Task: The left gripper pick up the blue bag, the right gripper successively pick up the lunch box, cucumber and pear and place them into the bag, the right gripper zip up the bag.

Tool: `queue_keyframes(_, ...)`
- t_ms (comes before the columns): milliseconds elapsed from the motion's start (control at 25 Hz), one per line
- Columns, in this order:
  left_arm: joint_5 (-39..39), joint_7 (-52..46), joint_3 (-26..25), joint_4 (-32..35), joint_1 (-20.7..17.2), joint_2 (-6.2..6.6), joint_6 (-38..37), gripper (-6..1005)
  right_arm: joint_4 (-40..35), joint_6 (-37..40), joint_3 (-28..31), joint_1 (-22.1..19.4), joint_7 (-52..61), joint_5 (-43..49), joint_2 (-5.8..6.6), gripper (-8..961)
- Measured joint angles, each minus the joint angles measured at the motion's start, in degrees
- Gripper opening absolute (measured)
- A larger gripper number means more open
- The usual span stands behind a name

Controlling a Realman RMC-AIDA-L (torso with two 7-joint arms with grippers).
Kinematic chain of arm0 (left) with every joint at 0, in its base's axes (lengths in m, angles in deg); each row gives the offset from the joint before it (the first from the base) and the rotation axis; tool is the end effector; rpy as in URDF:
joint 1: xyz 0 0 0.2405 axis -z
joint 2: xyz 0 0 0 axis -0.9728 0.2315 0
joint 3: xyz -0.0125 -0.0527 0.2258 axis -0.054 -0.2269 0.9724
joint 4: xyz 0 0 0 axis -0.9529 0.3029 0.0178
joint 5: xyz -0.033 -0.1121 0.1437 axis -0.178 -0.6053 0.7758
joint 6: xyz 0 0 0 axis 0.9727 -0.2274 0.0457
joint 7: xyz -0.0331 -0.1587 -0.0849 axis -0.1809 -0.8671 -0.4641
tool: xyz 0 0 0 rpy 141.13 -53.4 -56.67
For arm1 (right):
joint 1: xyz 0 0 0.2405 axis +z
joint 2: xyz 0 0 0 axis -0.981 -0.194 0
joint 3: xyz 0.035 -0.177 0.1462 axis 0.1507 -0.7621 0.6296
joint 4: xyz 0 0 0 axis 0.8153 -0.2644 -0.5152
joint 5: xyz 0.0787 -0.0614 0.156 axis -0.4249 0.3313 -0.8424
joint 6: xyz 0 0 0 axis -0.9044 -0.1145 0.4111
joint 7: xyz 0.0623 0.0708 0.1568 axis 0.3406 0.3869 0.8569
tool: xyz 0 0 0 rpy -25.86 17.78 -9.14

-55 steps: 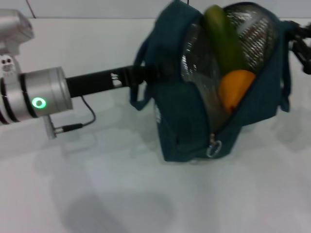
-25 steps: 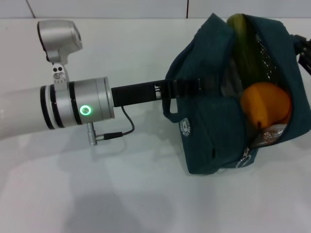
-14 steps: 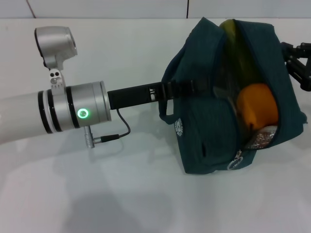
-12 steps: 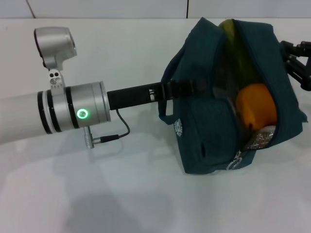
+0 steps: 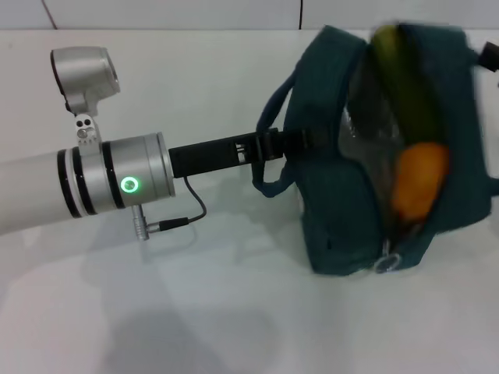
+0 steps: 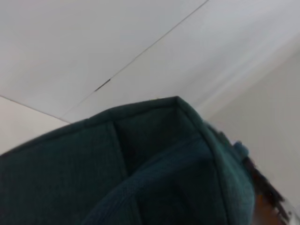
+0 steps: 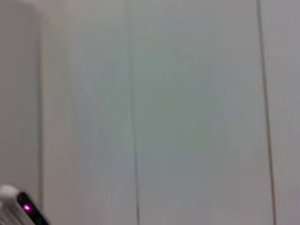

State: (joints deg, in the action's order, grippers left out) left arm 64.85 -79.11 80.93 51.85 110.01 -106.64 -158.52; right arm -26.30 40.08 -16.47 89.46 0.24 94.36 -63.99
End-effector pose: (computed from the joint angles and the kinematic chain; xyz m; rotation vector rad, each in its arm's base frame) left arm -0.1329 0.3092 -0.0736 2.4531 1.3889 1.1426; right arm 0.1959 0.3096 0.0857 -2.2557 0.2733 0.9979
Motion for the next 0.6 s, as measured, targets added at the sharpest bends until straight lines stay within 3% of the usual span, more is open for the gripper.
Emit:
queue_keyframes(280, -0.4, 0.0, 0.3, 0.1, 0.1, -0.07, -0.4, 58, 5.0, 3.8, 4.1, 0.6, -0.8, 0.0, 0.19, 622)
queue_keyframes(480, -0.9, -0.2, 0.4, 0.3, -0.2, -0.10, -0.5, 58, 5.9, 8.3, 4.4, 0.7, -1.6, 1.0, 0.28, 606)
queue_keyframes(600, -0.9, -0.2, 0.4, 0.1, -0.2, -0.08, -0.5, 58, 5.9, 15.4, 4.4, 0.6, -2.1, 4.1, 0.37, 606)
